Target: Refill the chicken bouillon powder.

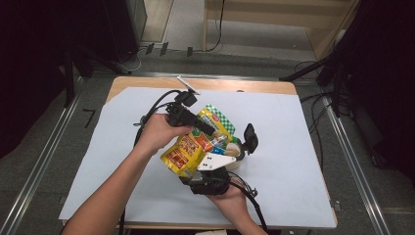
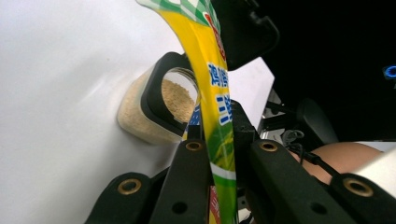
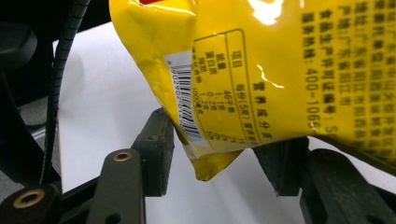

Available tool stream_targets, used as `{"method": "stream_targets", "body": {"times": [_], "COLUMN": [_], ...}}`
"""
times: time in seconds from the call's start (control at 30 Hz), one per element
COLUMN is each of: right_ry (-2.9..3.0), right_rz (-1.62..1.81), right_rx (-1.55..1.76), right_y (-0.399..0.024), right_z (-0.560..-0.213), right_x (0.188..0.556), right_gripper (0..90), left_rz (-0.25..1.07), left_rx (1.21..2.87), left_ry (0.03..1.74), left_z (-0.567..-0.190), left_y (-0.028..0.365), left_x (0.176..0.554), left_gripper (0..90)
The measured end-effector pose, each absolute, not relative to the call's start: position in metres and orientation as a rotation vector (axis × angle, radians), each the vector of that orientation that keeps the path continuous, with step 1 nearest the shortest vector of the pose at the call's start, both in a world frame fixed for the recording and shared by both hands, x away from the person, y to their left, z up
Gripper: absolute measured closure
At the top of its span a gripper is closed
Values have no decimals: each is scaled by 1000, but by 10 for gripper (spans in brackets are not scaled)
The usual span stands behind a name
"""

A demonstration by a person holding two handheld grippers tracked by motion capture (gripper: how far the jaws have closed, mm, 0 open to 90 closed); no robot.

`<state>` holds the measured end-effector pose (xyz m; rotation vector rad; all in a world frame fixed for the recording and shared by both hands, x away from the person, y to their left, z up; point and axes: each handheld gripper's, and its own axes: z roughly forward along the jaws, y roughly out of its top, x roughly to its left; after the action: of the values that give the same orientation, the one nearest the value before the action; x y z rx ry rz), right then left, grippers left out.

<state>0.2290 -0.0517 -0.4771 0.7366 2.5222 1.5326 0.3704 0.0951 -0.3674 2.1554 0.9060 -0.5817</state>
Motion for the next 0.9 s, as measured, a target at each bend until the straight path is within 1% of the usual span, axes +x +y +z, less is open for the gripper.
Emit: {"method": "stream_targets", "body": {"times": [0.33,0.47,0.77,0.9], "right_ry": [2526,2528,2551,2574], "right_rz": [1508,1505,1464,1446], "right_rx": [712,707,708,711], "right_y": [-51,-50,-46,-45], "right_z": [-483,-485,-490,-492], "right_x": [228,227,227,228], "right_gripper": [472,456,438,422], "left_rz": [-593,-586,-613,-601], "left_rx": [2088,2102,2061,2074], "left_ry": [845,856,870,845], "left_z": [-365,-365,-370,-370], "left_y": [114,118,130,135], "left_x": [357,356,354,352], "left_gripper": [894,893,900,900]}}
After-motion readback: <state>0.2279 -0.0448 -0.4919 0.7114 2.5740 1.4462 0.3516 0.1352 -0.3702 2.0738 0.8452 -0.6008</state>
